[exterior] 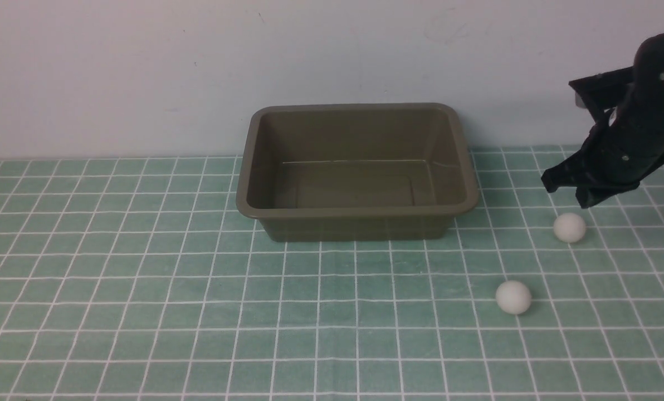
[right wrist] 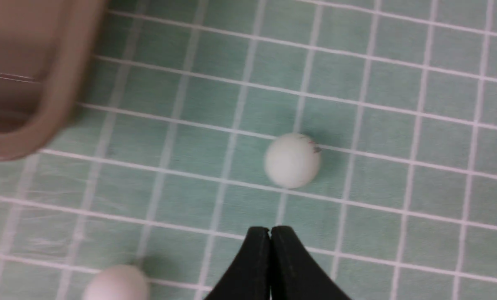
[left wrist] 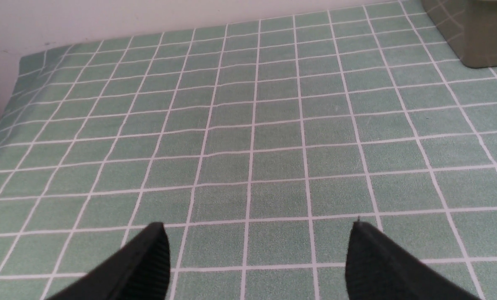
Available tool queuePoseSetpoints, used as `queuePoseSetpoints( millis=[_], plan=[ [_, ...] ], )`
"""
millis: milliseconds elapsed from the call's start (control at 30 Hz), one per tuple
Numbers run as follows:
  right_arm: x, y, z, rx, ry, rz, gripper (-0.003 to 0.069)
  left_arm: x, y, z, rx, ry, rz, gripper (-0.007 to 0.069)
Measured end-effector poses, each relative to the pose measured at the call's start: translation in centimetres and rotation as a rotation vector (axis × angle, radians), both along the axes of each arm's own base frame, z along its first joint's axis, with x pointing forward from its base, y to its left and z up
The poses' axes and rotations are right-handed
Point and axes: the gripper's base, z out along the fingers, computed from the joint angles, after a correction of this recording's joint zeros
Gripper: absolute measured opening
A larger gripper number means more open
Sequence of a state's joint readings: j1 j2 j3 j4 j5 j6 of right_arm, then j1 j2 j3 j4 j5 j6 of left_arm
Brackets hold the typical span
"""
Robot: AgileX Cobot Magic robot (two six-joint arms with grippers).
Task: Put the table tennis balls in the box on the green coffee tablecloth.
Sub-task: 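Reach for and grasp a ping pong ball on the table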
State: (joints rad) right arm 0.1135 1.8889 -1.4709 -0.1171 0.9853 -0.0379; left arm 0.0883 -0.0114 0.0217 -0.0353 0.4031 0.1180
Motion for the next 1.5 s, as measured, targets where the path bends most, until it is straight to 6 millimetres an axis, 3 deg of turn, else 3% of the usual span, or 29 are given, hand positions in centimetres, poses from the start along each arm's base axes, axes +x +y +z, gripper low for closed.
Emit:
queuePoseSetpoints(
  millis=[233,333,600,667,800,1067,1500],
  plan=[
    [1.2,0.1,-0.1,-0.002,-0.009,0.010,0.0062,0.0,0.0,0.0,0.000,0.000,0.000,0.0510],
    [1.3,0.2,0.2,0.006,-0.020,0.007,0.0152,0.0,0.0,0.0,0.000,0.000,0.000,0.0510],
    [1.3,0.2,0.2,0.006,-0.020,0.007,0.0310,0.0,0.0,0.0,0.000,0.000,0.000,0.0510],
    [1.4,0.2,0.3,0.008,-0.023,0.004,0.0382,0.0,0.0,0.0,0.000,0.000,0.000,0.0510],
    [1.5,0.2,0.2,0.010,-0.031,-0.013,0.0439,0.0,0.0,0.0,0.000,0.000,0.000,0.0510],
    [2.3,0.2,-3.2,-0.006,0.036,-0.032,0.0451,0.0,0.0,0.0,0.000,0.000,0.000,0.0510],
    [3.9,0.1,-6.6,-0.037,0.087,-0.027,0.0451,0.0,0.0,0.0,0.000,0.000,0.000,0.0510]
  ],
)
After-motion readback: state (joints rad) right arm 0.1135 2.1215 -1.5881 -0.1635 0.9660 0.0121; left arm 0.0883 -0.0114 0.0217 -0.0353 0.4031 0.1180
